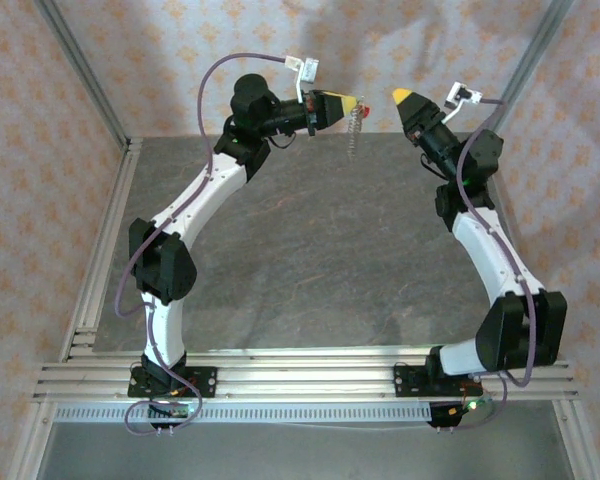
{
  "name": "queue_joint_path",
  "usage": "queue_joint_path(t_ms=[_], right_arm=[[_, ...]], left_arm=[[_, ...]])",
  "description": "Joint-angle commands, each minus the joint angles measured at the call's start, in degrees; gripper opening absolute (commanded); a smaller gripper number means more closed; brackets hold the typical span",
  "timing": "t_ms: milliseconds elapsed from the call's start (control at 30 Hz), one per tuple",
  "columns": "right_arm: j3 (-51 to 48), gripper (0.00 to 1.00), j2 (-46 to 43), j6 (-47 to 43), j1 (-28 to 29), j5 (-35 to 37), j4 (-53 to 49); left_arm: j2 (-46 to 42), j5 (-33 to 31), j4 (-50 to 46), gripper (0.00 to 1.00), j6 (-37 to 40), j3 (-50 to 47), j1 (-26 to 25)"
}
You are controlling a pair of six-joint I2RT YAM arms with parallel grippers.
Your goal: Put the keys on the keyring
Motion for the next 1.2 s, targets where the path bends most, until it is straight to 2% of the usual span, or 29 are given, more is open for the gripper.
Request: queue_joint_path(t_ms=[0,433,700,1167], right_arm=[[1.64,0.32,2.56,6.07,1.52,1.0,10.94],[2.41,0.3,5.87,6.54,7.31,3.98,15.66],[-1.49,0.29,4.01,7.16,7.9,7.03,18.78],[-2.67,0.29,3.19,7.17,8.67,7.75,21.27]], left_arm=[[-2.46,-1.56,8.35,0.0,-4.21,-0.28,-0.78],[-1.95,-4.52,12.45,0.0,-7.63,-1.17,-2.24],[-1.25,-6.11,15.43,0.0,-10.2,-1.84,-2.27],[-0.67,-6.42,15.64,0.0,-10.68,-1.46,-2.5]])
